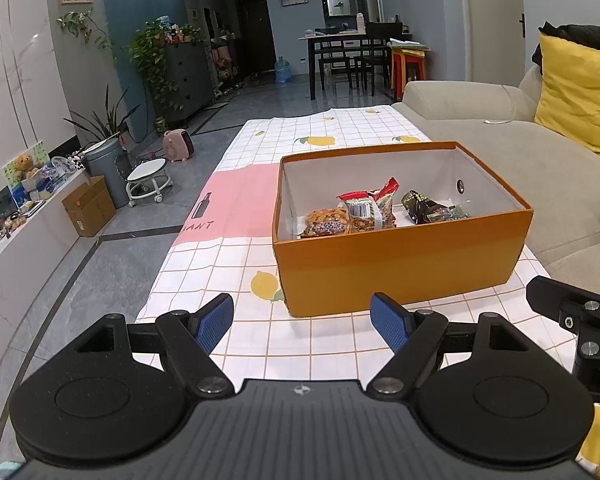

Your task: Organize snacks

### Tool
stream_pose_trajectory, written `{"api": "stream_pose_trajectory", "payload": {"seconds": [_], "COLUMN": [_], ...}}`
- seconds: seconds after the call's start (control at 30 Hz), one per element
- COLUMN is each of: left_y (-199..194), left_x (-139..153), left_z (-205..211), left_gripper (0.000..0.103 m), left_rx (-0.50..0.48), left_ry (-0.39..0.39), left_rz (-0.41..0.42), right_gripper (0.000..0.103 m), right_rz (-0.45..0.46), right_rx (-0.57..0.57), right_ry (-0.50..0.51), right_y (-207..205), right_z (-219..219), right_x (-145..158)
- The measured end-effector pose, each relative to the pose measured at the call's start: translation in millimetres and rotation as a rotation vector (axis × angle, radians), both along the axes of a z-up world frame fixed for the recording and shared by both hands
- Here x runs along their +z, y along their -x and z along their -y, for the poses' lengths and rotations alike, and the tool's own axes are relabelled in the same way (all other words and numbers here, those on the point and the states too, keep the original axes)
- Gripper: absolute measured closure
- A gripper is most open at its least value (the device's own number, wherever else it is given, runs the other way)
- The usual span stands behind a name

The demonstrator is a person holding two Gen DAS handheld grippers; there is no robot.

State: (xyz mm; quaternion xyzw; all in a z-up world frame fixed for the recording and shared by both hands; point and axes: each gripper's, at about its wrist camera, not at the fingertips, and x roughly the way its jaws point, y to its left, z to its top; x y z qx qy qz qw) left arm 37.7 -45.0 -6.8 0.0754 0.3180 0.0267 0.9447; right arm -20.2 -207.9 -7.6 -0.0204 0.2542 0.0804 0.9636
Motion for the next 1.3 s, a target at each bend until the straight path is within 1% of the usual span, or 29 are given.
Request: {"api": "stream_pose_trajectory", "payload": {"seconds": [1.3], "left_y": [1.9], "left_x": [-4.3], "left_z": [-2.4], "left_gripper": [0.012], "left_rx": [0.006], "left_ry": [0.011], "left_rz": [-0.015], "right_gripper": [0.007], "right_rz": [-0.015], "right_rx": [0.013], "right_ry": [0.011], "right_y": [-5.4], "right_z": [-0.1], "right_x": [-1.7]}}
